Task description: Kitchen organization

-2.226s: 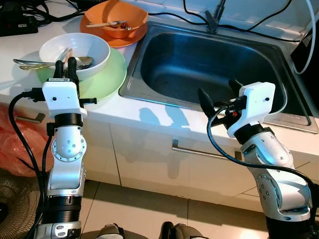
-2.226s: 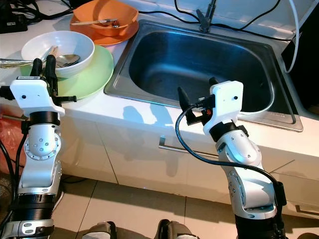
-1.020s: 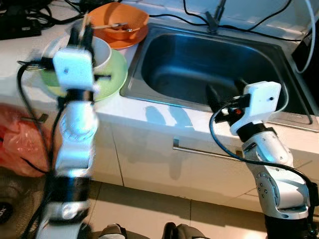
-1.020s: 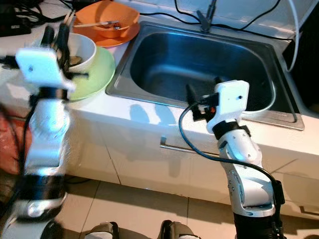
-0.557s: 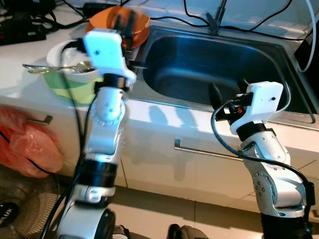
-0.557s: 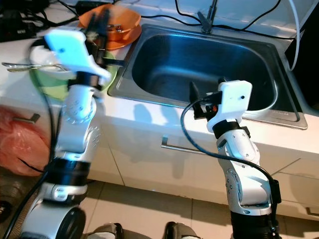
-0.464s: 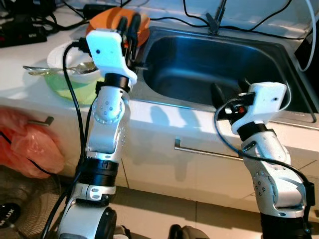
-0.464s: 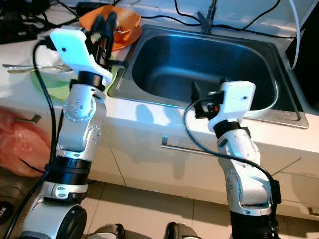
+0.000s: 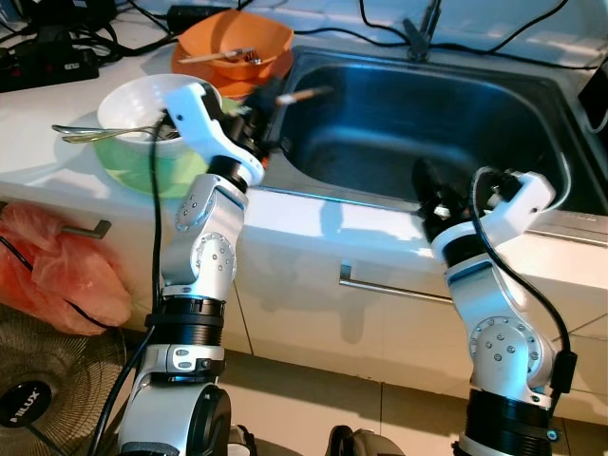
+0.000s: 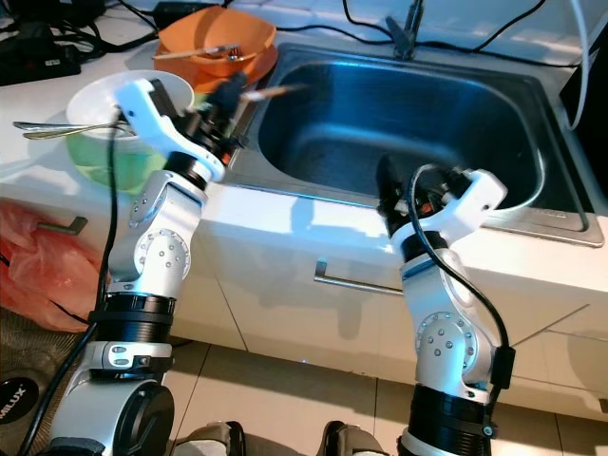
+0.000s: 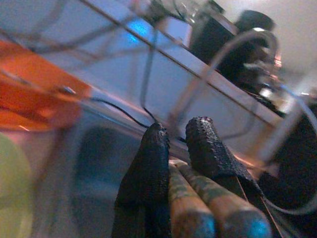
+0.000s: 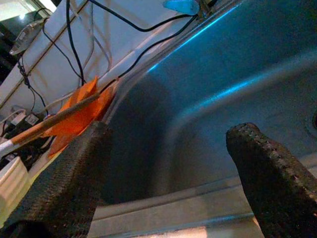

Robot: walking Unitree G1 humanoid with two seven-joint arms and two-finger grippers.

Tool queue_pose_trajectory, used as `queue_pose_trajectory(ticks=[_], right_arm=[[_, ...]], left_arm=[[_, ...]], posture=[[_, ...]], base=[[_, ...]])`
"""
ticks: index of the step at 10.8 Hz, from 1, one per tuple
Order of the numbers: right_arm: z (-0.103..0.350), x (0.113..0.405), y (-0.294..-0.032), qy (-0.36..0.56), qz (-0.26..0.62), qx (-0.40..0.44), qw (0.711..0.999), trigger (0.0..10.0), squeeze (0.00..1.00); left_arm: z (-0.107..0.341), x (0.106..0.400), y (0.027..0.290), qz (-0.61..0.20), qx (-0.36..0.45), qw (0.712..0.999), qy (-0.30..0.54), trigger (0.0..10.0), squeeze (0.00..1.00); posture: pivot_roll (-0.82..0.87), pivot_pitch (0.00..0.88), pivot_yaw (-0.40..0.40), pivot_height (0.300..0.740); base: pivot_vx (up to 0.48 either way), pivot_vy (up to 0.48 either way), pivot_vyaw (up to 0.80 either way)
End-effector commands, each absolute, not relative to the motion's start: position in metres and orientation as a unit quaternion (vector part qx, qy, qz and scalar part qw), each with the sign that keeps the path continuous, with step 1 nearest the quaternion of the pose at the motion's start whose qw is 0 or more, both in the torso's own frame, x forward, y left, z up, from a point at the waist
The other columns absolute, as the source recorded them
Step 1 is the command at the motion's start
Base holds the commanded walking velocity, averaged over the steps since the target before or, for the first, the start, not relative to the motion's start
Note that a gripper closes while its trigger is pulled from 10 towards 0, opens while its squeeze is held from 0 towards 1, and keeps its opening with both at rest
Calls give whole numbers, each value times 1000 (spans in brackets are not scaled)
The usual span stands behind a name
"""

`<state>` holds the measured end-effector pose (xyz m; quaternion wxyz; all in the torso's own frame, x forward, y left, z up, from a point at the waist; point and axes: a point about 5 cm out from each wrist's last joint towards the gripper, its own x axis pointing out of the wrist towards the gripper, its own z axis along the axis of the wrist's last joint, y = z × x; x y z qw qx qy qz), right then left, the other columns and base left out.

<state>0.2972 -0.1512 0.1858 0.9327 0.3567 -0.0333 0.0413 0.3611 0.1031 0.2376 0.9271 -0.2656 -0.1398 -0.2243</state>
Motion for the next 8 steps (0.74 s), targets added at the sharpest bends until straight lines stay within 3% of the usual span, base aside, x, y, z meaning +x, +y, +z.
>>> queue_pose_trajectory(ticks=[1,8], right_arm=[[186,296,-152,-32,38,361,931,10000,0],[207,312,-131,-39,108,377,919,10000,0]], left_arm=[[244,358,92,-268,-270,915,-134,10000,0],[235,340,47,-357,-349,865,-51,10000,0]], posture=[[-8,162,10,740],[-5,149,9,740]], base=[[0,0,0],[0,0,0]])
